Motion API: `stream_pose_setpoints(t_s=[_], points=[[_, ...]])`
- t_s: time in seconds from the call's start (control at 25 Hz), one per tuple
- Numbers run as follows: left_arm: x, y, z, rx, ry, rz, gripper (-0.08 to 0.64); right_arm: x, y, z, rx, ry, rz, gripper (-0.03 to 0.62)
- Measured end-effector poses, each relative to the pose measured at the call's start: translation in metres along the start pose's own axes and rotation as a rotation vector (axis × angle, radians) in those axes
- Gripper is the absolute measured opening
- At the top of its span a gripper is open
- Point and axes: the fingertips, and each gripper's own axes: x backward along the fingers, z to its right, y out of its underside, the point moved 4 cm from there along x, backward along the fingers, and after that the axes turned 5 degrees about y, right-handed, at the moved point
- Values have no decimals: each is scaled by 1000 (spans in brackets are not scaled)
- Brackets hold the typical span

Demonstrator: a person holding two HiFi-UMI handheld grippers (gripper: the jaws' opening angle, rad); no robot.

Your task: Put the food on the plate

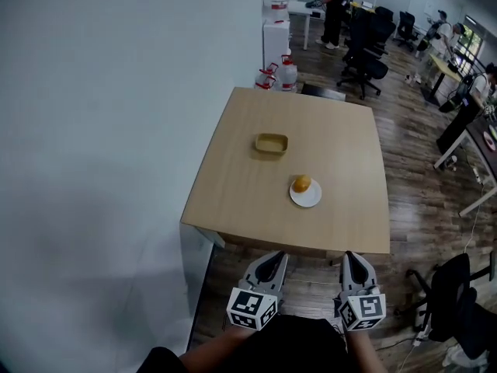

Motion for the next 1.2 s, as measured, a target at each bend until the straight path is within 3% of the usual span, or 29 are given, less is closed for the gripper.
stream_pose_setpoints(t_s=[0.4, 0.6, 1.2], points=[[3, 9, 19, -77, -34, -10, 21, 19, 5, 12, 49, 16, 23, 60], [7, -2, 13, -44, -101, 27, 20, 22, 0, 29, 57, 28, 37, 60], [19, 0, 32, -51, -173, 25, 20, 43, 1, 54, 68, 26, 37, 60]])
